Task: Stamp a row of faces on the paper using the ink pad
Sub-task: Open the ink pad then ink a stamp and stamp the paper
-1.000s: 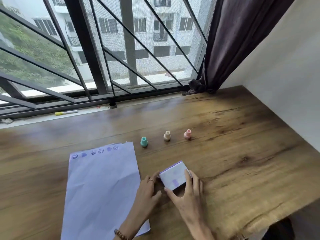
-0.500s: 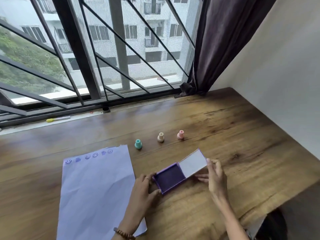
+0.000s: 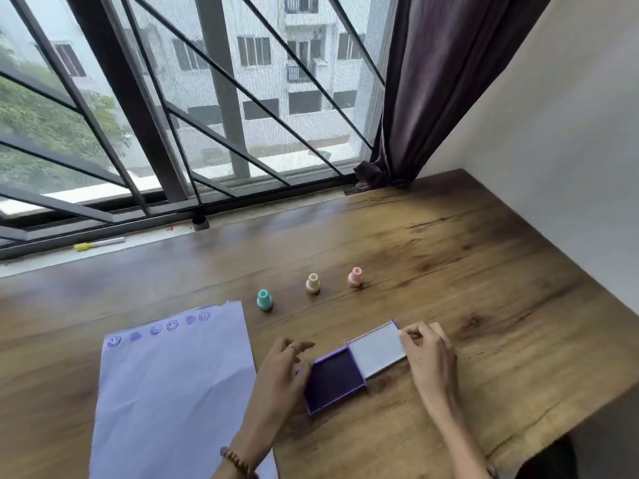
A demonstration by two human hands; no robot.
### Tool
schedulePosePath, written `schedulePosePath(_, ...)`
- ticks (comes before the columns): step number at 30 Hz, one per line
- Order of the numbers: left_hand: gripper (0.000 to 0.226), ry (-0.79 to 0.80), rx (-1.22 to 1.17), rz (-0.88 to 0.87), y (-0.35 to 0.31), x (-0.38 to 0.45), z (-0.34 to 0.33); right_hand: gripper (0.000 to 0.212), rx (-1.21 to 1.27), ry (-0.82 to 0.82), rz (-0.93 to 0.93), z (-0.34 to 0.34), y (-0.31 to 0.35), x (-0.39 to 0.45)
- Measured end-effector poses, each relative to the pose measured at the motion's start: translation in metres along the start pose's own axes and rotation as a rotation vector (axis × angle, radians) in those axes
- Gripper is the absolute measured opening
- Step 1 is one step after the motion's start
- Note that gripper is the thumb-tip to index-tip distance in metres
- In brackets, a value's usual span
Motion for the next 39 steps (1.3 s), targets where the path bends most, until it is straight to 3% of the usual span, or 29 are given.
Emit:
schedulePosePath(4,0.031,0.095,-0.235,0.083,-0.031,0.04,-0.018,0.001,0.088,0.046,0.092,-0.018,0.029,0.027)
schedulePosePath(7,0.04,0.175,-0.388,0.183,-0.046,0.072,-0.038,0.022,0.132,0.128,0.078,-0.039,0.045,0.054)
schedulePosePath(12,0.03,0.246,-0.531,0.28,-0.049,0.104,-0.064,0.05,0.068,0.259,0.133,-0.064,0.058,0.079)
schedulePosePath(18,0.028,0.2,-0.553,0.311,-0.042,0.099,-0.069,0.014,-0.007,0.226,0.224,-0.061,0.065,0.07)
schedulePosePath(25,0.021,0.088,-0.663,0.174,-0.032,0.043,-0.034,0.004,0.817,0.374,-0.092,-0.037,0.058,0.018)
schedulePosePath(31,0.01,0.04,-0.696,0.142,-0.041,0.006,-0.005,0.007,0.879,0.44,-0.039,-0.029,0.07,-0.026)
schedulePosePath(35,0.008,-0.064,-0.59,0.122,-0.042,-0.007,0.005,0.021,0.738,0.427,-0.008,-0.029,0.078,-0.043)
schedulePosePath(37,0.007,-0.096,-0.554,0.126,-0.04,-0.012,0.006,0.03,0.744,0.395,-0.081,-0.031,0.078,-0.05)
schedulePosePath(39,0.007,-0.157,-0.485,0.137,-0.033,-0.015,0.011,0.036,0.957,0.403,-0.294,-0.036,0.074,-0.056)
Point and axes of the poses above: each hand's wrist, its own x-axis towards the middle knuckle, its own z-axis out of the back of the hand, y = z × x, the point moved 5 cm from there along x, towards the middle knuckle, and after that the axes turned 4 degrees about z, right-handed, at the moved point
